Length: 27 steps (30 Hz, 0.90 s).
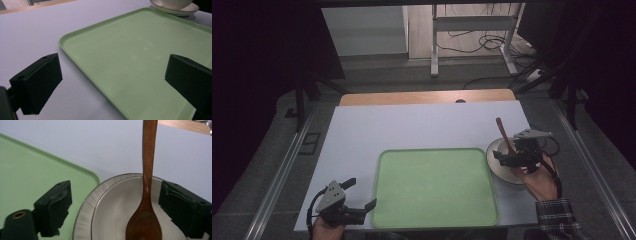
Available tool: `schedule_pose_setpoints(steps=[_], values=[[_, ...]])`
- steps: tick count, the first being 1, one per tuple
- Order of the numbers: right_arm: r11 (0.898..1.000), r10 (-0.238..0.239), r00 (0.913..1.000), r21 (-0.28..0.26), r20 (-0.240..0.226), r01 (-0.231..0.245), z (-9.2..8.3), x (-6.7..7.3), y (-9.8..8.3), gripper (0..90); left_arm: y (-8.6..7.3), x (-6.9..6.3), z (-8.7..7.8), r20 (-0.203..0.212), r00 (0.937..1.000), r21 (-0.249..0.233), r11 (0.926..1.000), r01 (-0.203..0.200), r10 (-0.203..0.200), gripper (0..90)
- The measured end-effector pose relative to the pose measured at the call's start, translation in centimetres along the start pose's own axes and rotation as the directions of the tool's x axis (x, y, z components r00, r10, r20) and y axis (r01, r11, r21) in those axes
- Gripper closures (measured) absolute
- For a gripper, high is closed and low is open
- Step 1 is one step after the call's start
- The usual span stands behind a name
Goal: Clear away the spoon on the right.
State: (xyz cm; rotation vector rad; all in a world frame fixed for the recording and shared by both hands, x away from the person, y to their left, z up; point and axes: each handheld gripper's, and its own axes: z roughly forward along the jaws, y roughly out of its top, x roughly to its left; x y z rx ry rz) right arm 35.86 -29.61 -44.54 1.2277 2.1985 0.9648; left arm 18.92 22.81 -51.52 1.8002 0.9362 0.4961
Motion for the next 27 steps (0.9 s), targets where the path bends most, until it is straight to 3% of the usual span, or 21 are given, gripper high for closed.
schedule_pose_setpoints(steps=[5,6,11,19,27], values=[[1.000,-0.006,0.9999,0.012,0.015,0.006,0.3,-0.3,0.3,20.8,0.0,0.0,0.0,0.000,1.0000,0.000,1.0000,0.000,0.000,0.9],[1.000,-0.018,0.9993,0.018,0.032,0.017,0.4,-0.4,0.5,25.3,0.0,0.0,0.0,0.000,1.0000,0.000,1.0000,-0.002,0.002,0.8],[1.000,-0.016,0.9978,0.020,0.065,0.015,0.7,-0.8,1.0,30.7,0.0,0.0,0.0,0.000,1.0000,0.000,1.0000,-0.002,0.002,0.9],[0.998,0.031,0.9986,0.047,0.042,-0.033,1.5,-2.0,1.9,38.9,0.0,0.0,0.0,0.001,1.0000,0.000,1.0000,-0.002,0.002,0.8],[0.997,0.029,0.9990,0.072,0.033,-0.031,2.4,-2.6,2.9,43.1,0.0,0.0,0.0,0.003,1.0000,0.000,1.0000,-0.002,0.002,0.9]])
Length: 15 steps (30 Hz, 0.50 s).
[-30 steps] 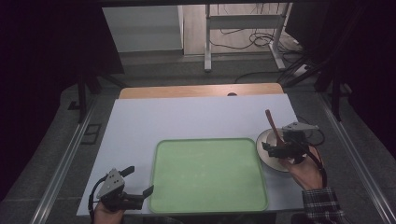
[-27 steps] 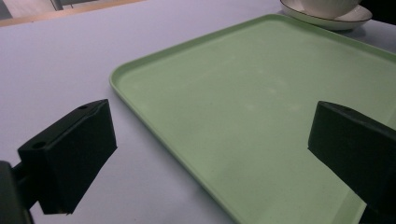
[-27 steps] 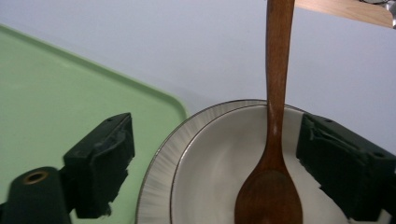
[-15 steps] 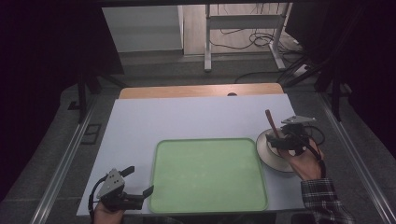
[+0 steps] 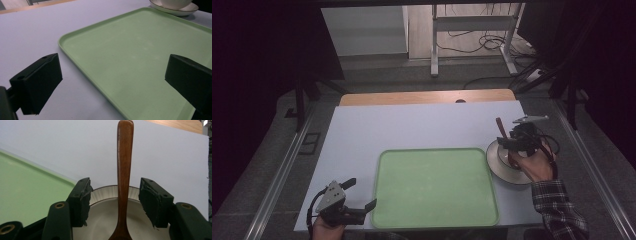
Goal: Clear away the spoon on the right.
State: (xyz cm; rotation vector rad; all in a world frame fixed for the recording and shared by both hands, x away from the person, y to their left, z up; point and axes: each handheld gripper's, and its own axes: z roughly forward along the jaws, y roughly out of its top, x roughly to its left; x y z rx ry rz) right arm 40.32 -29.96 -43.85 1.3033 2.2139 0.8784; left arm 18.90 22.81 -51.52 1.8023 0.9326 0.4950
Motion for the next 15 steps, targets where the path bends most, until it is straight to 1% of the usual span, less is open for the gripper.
schedule_pose_setpoints(steps=[3,5,6,7,13,15], values=[[1.000,-0.003,1.0000,0.023,0.002,0.003,0.6,-0.3,0.5,46.0,0.0,0.0,0.0,0.001,1.0000,0.001,1.0000,0.000,0.000,0.9],[0.999,-0.012,0.9999,0.034,-0.002,0.012,0.9,-0.5,0.8,46.1,0.0,0.0,0.0,0.001,1.0000,0.001,1.0000,0.000,0.000,0.9],[0.999,-0.012,0.9999,0.034,-0.002,0.012,0.9,-0.5,0.8,46.1,0.0,0.0,0.0,0.001,1.0000,0.001,1.0000,0.000,0.000,0.8],[0.999,-0.022,0.9997,0.040,-0.007,0.022,1.2,-0.5,1.1,46.2,0.0,0.0,0.0,0.001,1.0000,0.002,1.0000,-0.001,0.001,0.8],[0.999,-0.025,0.9997,0.048,-0.001,0.025,1.7,-0.6,2.0,51.6,0.0,0.0,0.0,0.001,1.0000,0.003,1.0000,-0.002,0.002,0.8],[0.997,-0.020,0.9997,0.073,0.011,0.019,2.1,-0.7,2.5,53.5,0.0,0.0,0.0,0.001,1.0000,0.003,1.0000,0.000,0.000,0.8]])
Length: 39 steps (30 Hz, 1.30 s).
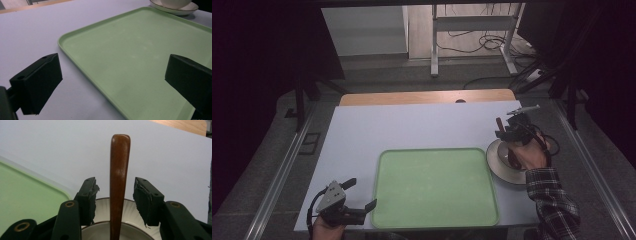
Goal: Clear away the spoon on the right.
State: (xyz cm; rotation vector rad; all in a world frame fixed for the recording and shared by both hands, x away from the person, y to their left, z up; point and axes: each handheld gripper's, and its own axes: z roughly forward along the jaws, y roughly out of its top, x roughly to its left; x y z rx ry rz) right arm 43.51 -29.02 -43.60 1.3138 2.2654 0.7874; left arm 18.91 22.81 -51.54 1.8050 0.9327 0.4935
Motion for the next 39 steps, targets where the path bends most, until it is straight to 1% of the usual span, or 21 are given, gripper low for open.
schedule_pose_setpoints(steps=[1,2,3,4,5,6,7,8,11,12,17,18,20,25,34,39], values=[[1.000,0.000,1.0000,0.000,0.000,0.000,0.0,0.0,0.0,53.5,0.0,0.0,0.0,0.000,1.0000,0.000,1.0000,0.000,0.000,0.9],[1.000,0.005,1.0000,0.007,-0.007,-0.005,0.3,-0.2,0.3,56.6,0.0,0.0,0.0,0.000,1.0000,-0.001,1.0000,0.000,0.000,0.9],[1.000,0.005,1.0000,0.007,-0.007,-0.005,0.3,-0.2,0.3,56.6,0.0,0.0,0.0,0.000,1.0000,-0.001,1.0000,0.000,0.000,0.9],[1.000,-0.002,1.0000,0.012,-0.004,0.002,0.5,-0.2,0.5,60.0,0.0,0.0,0.0,0.000,1.0000,-0.001,1.0000,0.000,0.000,0.9],[1.000,-0.002,1.0000,0.012,-0.004,0.002,0.5,-0.2,0.5,60.0,0.0,0.0,0.0,-0.001,1.0000,-0.001,1.0000,0.000,0.000,0.9],[1.000,-0.006,1.0000,0.022,0.000,0.006,0.7,-0.2,0.7,63.0,0.0,0.0,0.0,0.001,1.0000,0.003,1.0000,-0.002,0.002,0.9],[1.000,-0.006,1.0000,0.022,0.000,0.006,0.7,-0.2,0.7,63.0,0.0,0.0,0.0,0.001,1.0000,0.003,1.0000,-0.002,0.002,0.9],[0.999,-0.012,0.9999,0.037,0.000,0.012,0.9,-0.1,0.9,65.8,0.0,0.0,0.0,0.001,1.0000,0.004,1.0000,-0.003,0.003,0.9],[0.999,-0.012,0.9999,0.051,0.000,0.012,1.0,-0.1,1.1,68.3,0.0,0.0,0.0,0.001,1.0000,0.003,1.0000,-0.002,0.002,0.9],[0.998,-0.020,0.9998,0.055,-0.008,0.021,1.0,-0.1,1.2,74.4,0.0,0.0,0.0,0.001,1.0000,0.003,1.0000,-0.002,0.002,0.9],[0.997,-0.032,0.9993,0.066,-0.016,0.033,0.9,0.2,1.4,75.6,0.0,0.0,0.0,0.002,1.0000,0.004,1.0000,-0.003,0.003,0.9],[0.997,-0.046,0.9988,0.067,-0.017,0.047,0.8,0.4,1.5,75.7,0.0,0.0,0.0,0.002,1.0000,0.004,1.0000,-0.004,0.004,0.8],[0.996,-0.057,0.9983,0.064,-0.012,0.057,0.6,0.4,1.7,75.8,0.0,0.0,0.0,0.002,1.0000,0.004,1.0000,-0.004,0.004,0.9],[0.996,-0.062,0.9977,0.062,-0.026,0.064,-0.1,0.6,2.0,76.2,0.0,0.0,0.0,0.001,1.0000,0.005,1.0000,-0.006,0.006,0.9],[0.994,-0.092,0.9952,0.059,-0.034,0.094,-1.3,1.0,2.8,76.3,0.0,0.0,0.0,0.001,1.0000,0.006,1.0000,-0.008,0.008,0.9],[0.991,-0.113,0.9932,0.063,-0.029,0.115,-1.8,1.2,3.1,76.4,0.0,0.0,0.0,0.001,1.0000,0.005,1.0000,-0.008,0.008,0.9]])
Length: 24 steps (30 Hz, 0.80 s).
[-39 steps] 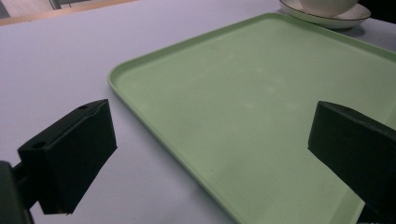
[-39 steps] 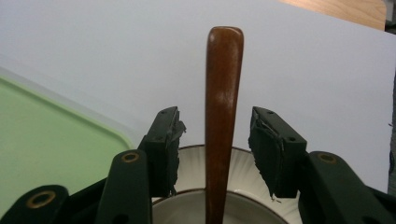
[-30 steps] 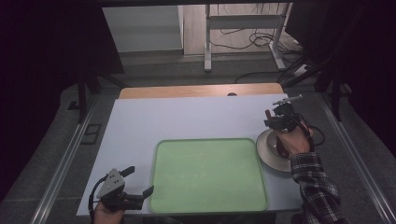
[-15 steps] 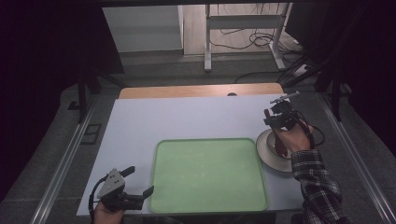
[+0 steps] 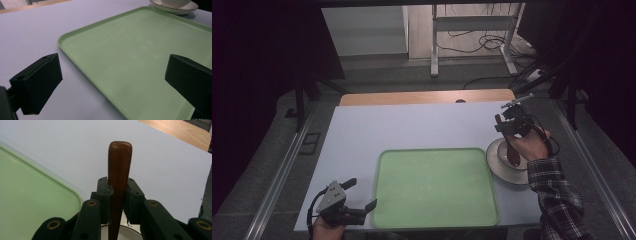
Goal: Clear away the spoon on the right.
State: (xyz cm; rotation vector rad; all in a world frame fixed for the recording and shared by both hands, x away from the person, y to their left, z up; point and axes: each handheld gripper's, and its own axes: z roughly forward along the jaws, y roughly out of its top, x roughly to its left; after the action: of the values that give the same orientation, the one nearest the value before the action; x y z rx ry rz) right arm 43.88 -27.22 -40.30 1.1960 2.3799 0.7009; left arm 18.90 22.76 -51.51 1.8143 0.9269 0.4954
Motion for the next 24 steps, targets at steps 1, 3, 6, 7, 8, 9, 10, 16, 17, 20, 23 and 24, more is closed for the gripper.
schedule_pose_setpoints(steps=[1,3,6,7,8,9,10,16,17,20,23,24], values=[[1.000,-0.001,1.0000,0.004,0.001,0.001,-0.2,0.1,0.1,76.4,0.0,0.0,0.0,0.000,1.0000,0.000,1.0000,0.000,0.000,0.9],[1.000,-0.010,0.9999,0.008,0.003,0.010,-0.6,0.3,0.3,76.4,0.0,0.0,0.0,-0.001,1.0000,0.000,1.0000,-0.001,0.001,0.9],[1.000,-0.024,0.9997,0.011,0.003,0.024,-0.9,0.4,0.5,76.4,0.0,0.0,0.0,-0.001,1.0000,-0.001,1.0000,0.001,-0.001,0.9],[1.000,-0.025,0.9997,0.013,0.003,0.025,-1.0,0.5,0.6,76.4,0.0,0.0,0.0,-0.001,1.0000,-0.001,1.0000,0.001,-0.001,0.9],[1.000,-0.028,0.9996,0.013,0.003,0.027,-1.1,0.6,0.7,76.4,0.0,0.0,0.0,-0.002,1.0000,-0.003,1.0000,0.000,0.000,0.9],[0.999,-0.032,0.9995,0.013,0.003,0.032,-1.2,0.7,0.8,76.4,0.0,0.0,0.0,-0.002,1.0000,-0.005,1.0000,0.000,0.000,0.8],[0.999,-0.037,0.9993,0.016,0.002,0.037,-1.4,0.8,0.9,76.4,0.0,0.0,0.0,-0.002,1.0000,-0.005,1.0000,0.000,0.000,0.9],[0.998,-0.055,0.9985,0.031,0.003,0.054,-2.0,1.2,1.5,76.4,0.0,0.0,0.0,-0.002,1.0000,-0.004,1.0000,-0.001,0.001,0.9],[0.998,-0.056,0.9984,0.034,0.003,0.056,-2.1,1.3,1.6,76.4,0.0,0.0,0.0,-0.001,1.0000,-0.005,1.0000,-0.001,0.001,0.9],[0.996,-0.071,0.9975,0.061,0.001,0.071,-2.5,1.8,1.9,76.5,0.0,0.0,0.0,-0.001,1.0000,-0.006,1.0000,-0.001,0.001,0.8],[0.993,-0.083,0.9965,0.079,-0.005,0.083,-3.0,2.2,2.2,76.5,0.0,-0.1,0.0,-0.002,1.0000,-0.006,1.0000,-0.002,0.002,0.9],[0.993,-0.087,0.9962,0.083,-0.006,0.087,-3.2,2.4,2.3,76.5,0.0,-0.1,0.0,-0.002,1.0000,-0.006,1.0000,-0.001,0.001,0.9]])
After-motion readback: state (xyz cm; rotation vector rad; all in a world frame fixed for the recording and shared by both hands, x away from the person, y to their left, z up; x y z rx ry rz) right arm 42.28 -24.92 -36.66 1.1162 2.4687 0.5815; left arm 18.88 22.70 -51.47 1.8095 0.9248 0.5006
